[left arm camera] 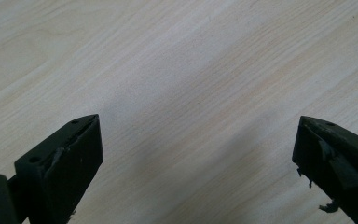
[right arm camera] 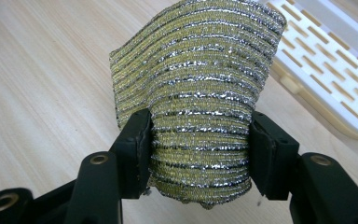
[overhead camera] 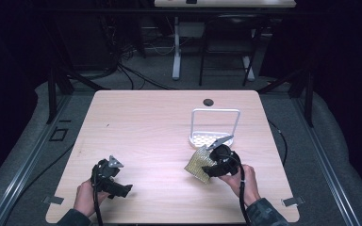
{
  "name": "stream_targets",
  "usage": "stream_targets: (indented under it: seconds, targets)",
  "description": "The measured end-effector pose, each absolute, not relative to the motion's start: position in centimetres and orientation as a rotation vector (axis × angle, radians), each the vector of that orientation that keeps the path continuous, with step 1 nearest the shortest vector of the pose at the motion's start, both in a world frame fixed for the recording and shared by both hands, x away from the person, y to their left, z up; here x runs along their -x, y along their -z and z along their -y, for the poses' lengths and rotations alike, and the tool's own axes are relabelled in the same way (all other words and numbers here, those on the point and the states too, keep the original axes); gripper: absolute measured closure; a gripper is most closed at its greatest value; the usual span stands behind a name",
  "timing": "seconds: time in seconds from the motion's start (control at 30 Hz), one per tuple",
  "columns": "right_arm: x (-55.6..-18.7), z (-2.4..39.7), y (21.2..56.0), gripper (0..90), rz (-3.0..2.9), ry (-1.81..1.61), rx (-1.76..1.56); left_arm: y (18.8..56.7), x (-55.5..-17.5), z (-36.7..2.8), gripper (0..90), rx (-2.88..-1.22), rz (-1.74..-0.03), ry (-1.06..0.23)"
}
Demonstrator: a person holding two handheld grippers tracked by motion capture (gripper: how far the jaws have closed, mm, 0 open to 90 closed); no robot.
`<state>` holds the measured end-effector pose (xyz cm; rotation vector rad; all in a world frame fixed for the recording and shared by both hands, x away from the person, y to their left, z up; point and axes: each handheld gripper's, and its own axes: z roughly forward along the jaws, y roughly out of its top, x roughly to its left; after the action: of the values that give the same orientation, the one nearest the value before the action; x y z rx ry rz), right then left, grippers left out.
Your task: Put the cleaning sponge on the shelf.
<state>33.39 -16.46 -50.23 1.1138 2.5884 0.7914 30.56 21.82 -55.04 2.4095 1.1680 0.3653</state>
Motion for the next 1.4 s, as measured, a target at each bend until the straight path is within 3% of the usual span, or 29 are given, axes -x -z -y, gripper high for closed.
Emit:
stream_targets:
  seconds: [1.4]
  targets:
    - [-36.4, 19.3, 49.7, 47.3, -2.326, -0.814, -1.336, 54.9, -30.7, -21.7, 2.4, -2.404, -1.162, -0.381]
